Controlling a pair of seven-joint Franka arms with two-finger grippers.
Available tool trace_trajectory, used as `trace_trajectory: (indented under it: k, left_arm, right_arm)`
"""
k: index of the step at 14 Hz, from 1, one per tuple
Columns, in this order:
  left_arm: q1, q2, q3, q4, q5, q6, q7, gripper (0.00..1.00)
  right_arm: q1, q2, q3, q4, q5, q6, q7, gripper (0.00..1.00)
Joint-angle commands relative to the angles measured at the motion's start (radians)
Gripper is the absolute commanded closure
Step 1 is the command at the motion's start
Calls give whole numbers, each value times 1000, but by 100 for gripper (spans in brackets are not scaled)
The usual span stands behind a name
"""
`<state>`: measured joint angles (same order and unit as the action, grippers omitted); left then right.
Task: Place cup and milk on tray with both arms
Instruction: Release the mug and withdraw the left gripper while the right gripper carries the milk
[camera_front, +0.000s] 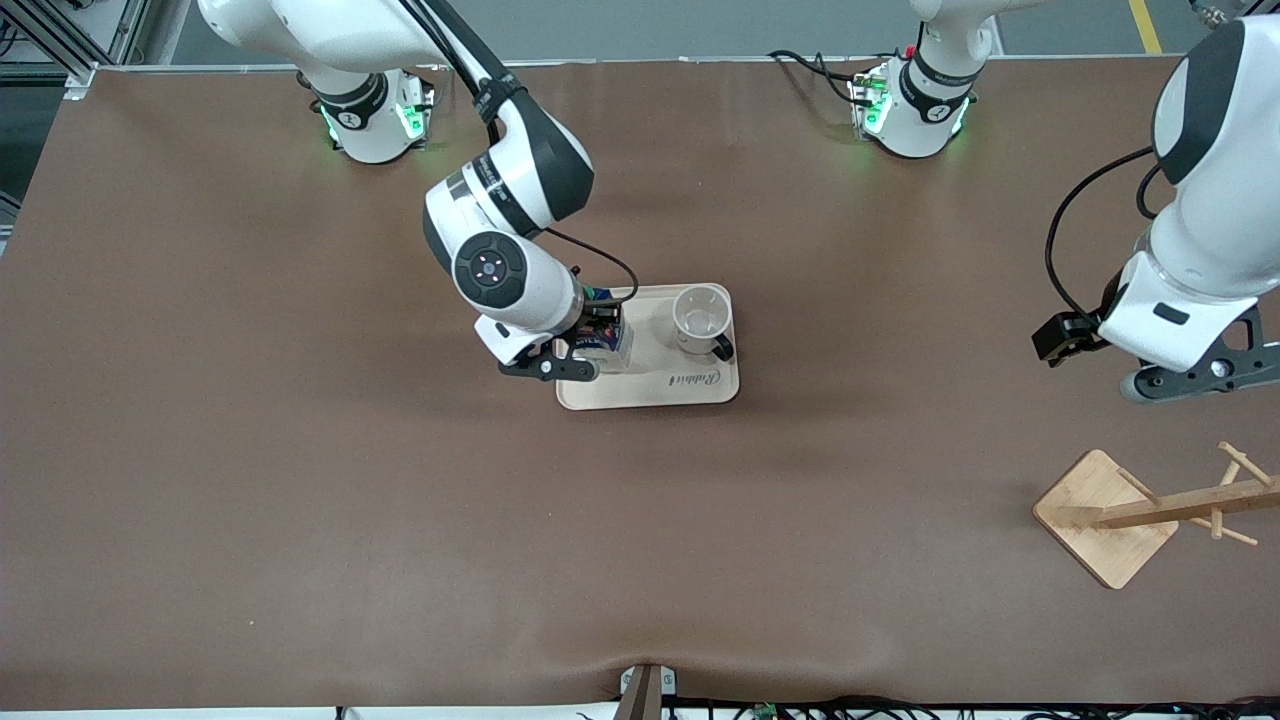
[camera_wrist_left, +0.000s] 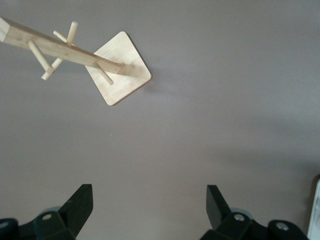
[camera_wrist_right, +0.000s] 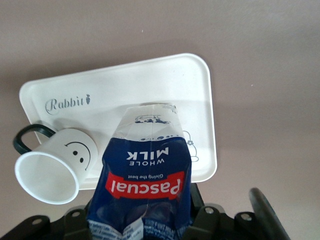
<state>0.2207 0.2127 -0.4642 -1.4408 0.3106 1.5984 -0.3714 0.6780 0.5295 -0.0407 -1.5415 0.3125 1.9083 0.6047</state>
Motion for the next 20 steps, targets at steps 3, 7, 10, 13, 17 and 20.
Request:
trace_trajectory:
  k: [3,7,10,13,17,20]
  left_arm:
    - [40,-101,-2,-24,-117,-44,34,0]
    - [37,-137,-5,-23,-119,-86,75,0]
    - [14,-173,13,-30,-162,-107,97,0]
    - [-108,-199,168,-50,-166,-112,184,0]
    - [-214,-242,340,-105,-238,-107,241,0]
    - [-225,-260,375,-110,-246,-107,295,0]
  right_arm:
    - [40,72,-11,29,-33,11,-25,100]
    - [29,73,-10,29,-49,23,-54,0]
    - [37,64,-13,31,-62,14,-42,0]
    - [35,61,-15,70,-59,-9,-40,0]
    - [35,53,-15,125,-55,-78,-40,0]
    - [28,55,-19,216,-62,-198,1,0]
